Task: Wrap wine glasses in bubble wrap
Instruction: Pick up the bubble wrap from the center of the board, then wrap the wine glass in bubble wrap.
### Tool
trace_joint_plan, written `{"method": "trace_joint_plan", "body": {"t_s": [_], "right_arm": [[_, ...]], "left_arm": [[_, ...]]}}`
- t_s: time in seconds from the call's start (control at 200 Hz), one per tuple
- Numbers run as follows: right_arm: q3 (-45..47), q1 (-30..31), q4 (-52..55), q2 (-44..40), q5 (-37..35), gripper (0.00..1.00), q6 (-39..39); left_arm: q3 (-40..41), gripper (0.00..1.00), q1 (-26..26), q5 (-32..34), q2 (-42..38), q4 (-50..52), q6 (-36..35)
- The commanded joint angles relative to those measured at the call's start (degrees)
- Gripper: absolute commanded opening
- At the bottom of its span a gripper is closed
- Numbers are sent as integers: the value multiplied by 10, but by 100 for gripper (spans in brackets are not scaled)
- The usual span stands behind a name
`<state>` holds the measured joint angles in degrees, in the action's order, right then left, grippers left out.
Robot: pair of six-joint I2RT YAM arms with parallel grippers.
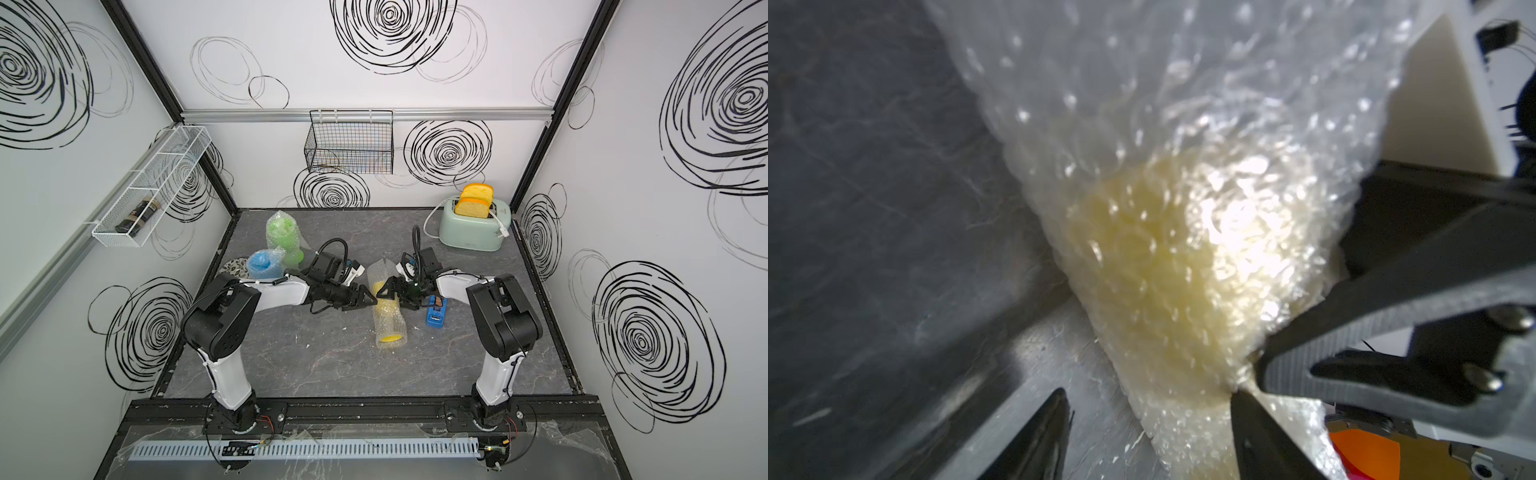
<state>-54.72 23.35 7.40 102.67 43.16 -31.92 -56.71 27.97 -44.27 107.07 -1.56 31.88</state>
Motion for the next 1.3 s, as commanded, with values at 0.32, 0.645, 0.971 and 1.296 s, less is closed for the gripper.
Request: {"method": "trace_joint_plan", "body": {"t_s": [0.32, 0.645, 0.971, 1.296], "right_arm": [[34, 3, -129, -130, 27, 81, 21], [160, 31, -409, -258, -41, 81, 77], [246, 70, -604, -271, -75, 82, 180], [266, 81, -620, -274, -67, 82, 233]], "left_arm": [[11, 66, -6, -51, -129, -54, -22], [26, 80, -93, -53, -284, -33, -62], [-20, 86, -109, -65, -270, 23, -107], [-18, 75, -85, -73, -250, 2, -50]]}}
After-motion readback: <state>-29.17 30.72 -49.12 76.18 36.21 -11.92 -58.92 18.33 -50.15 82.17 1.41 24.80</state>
